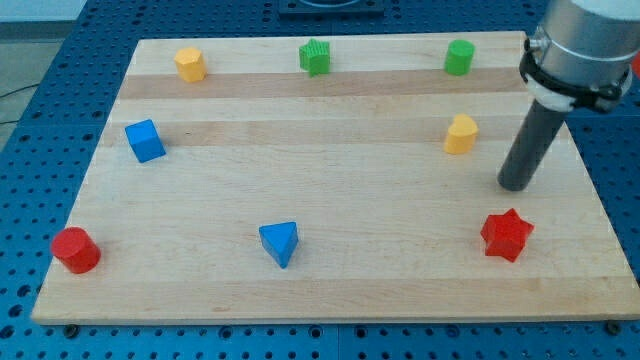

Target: Push the yellow heart towards top left diagonal to the red star

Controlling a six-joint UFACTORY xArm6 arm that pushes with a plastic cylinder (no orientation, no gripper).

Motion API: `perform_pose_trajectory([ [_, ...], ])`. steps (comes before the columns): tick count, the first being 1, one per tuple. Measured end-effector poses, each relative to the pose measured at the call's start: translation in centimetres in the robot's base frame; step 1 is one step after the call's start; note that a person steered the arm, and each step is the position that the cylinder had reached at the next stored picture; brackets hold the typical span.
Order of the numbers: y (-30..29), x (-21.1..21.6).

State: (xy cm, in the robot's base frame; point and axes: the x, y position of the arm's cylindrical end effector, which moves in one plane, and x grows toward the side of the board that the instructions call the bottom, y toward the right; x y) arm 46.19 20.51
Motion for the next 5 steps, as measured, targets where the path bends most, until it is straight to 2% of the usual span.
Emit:
perform_pose_trajectory([
  [1, 0.0, -3.9],
  [2, -2.8, -6.3],
  [3, -9.3, -7.1],
  [5, -10.7, -7.9],
])
